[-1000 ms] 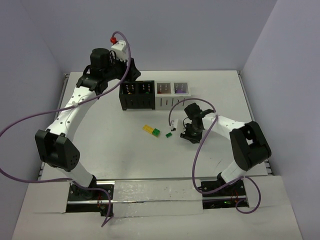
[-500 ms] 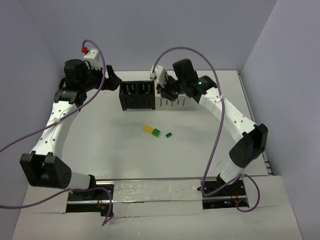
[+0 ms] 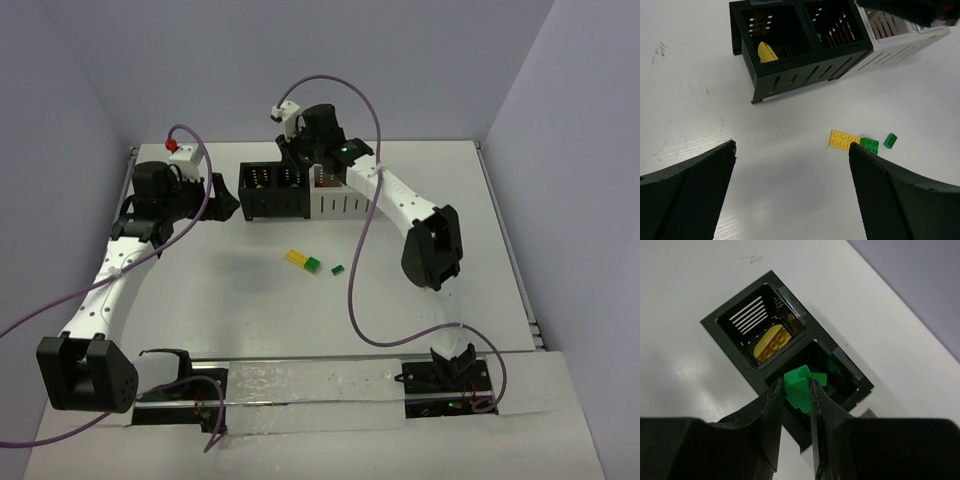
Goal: Sort the legos into containers by color
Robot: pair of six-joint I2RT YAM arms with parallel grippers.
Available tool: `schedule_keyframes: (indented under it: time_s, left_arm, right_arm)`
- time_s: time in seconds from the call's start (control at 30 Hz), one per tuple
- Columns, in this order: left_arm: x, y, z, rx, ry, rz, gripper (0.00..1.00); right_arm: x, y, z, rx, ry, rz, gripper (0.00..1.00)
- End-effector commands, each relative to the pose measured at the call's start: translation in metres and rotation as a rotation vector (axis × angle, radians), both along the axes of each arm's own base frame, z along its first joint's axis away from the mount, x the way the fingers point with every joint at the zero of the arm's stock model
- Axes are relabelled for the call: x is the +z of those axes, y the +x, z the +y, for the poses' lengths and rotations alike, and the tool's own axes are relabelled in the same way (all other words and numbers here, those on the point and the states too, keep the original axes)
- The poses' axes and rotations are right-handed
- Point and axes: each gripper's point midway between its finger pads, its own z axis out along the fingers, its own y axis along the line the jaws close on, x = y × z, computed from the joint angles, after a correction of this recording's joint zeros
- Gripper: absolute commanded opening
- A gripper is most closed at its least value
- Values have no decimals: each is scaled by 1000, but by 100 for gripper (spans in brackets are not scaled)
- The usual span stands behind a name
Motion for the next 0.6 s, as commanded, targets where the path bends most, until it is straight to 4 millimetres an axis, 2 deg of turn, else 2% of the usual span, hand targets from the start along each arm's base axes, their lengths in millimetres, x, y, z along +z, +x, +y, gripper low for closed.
schedule_keyframes:
  time_s: [0.0,0.1,0.13,0.23,0.3,0.4,0.57]
  left_arm:
    - [20,-2,3,0,4,-80,99]
    - [17,-1,4,4,14,-78,99]
    - [16,-1,5,4,18,-77,99]
    - [12,-2,3,-11,20,-70,99]
    - [10,-4,-1,-40,20,-70,99]
    - [9,-6,-5,-81,23,-77,99]
    - [13,-8,-15,-151,9,-89,98]
  right_arm:
    - [21,22,19,-53,91,-72,0]
    - [6,33,18,-92,87,-78,0]
    - [2,35,18,-99,84,-79,3]
    - [-9,36,20,-97,75,-65,18]
    - [-17,34,22,-83,69,-46,42]
    - [-24,29,21,-76,64,-23,57]
    - [-23,19,21,-63,79,5,63]
